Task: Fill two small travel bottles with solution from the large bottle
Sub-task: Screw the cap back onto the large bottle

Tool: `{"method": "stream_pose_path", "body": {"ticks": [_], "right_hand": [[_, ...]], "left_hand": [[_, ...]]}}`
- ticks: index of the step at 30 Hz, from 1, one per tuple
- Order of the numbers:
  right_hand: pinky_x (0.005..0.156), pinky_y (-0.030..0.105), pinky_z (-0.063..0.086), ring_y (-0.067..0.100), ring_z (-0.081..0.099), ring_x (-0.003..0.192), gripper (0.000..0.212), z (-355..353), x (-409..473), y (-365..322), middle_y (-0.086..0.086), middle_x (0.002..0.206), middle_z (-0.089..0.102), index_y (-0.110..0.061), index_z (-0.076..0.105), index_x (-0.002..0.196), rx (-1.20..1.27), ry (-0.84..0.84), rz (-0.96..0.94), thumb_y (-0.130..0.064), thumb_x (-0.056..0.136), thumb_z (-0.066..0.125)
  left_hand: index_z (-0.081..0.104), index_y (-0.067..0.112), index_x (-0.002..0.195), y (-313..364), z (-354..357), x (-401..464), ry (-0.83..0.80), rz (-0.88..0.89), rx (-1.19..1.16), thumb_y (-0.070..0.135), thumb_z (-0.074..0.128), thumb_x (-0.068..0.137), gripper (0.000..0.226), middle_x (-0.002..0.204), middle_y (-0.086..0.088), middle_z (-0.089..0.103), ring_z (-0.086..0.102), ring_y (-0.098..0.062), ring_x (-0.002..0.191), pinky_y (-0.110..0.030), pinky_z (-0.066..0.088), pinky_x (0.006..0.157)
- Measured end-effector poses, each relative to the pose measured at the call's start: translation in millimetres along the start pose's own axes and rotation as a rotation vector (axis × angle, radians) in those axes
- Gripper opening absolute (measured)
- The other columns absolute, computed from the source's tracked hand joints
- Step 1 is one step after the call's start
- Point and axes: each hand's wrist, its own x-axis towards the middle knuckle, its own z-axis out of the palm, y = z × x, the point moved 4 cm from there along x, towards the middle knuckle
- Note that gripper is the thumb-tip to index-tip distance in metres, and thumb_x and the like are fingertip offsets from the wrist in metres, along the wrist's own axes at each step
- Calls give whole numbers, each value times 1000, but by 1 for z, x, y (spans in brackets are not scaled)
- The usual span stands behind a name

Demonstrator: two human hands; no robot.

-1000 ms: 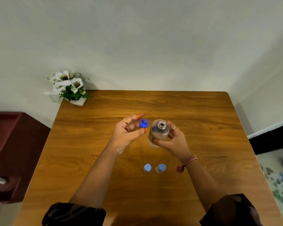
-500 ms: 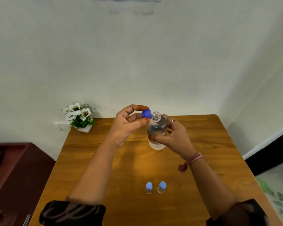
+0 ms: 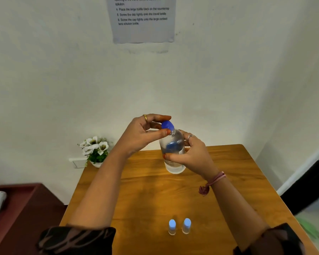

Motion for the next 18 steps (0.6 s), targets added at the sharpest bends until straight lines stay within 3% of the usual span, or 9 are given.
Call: {"method": "stream_pose_path", "body": {"ticks": [3,9,13,15,18], "right_hand": [[67,1,45,1,57,96,69,1,-2,-5,-21,105,57,-32,50,124,16,6,2,-30,64,84],[77,15,51,7,60,100,74,4,-7,-8,-9,112,63,-25,52,128,48,26,24,-31,63,85],[80,20,54,6,64,96,67,5,-9,-13,-11,107,66,-27,55,123,106,15,24,-29,62,85],[80,19,54,7,64,96,66,5,-9,-17,-12,106,66,-27,56,122,103,13,18,-30,62,85],[77,16,55,6,65,93,62,5,-10,-20,-15,103,66,-29,57,118,122,13,19,-29,63,85]], "left_hand": [[65,45,102,11,-3,2,-43,42,93,15,73,83,36,101,20,67,62,7,93,-5,47,71],[66,44,98,18,0,0,-78,76,110,4,67,83,43,99,24,66,62,9,95,-5,47,70],[72,38,94,21,4,1,6,88,17,26,78,76,22,93,19,73,66,2,92,-10,50,74],[74,34,91,21,6,1,69,80,-46,38,79,65,26,92,17,75,68,-2,90,-13,51,75],[74,36,91,18,6,2,89,76,-61,38,77,64,27,94,14,74,67,-3,91,-15,51,78]]}}
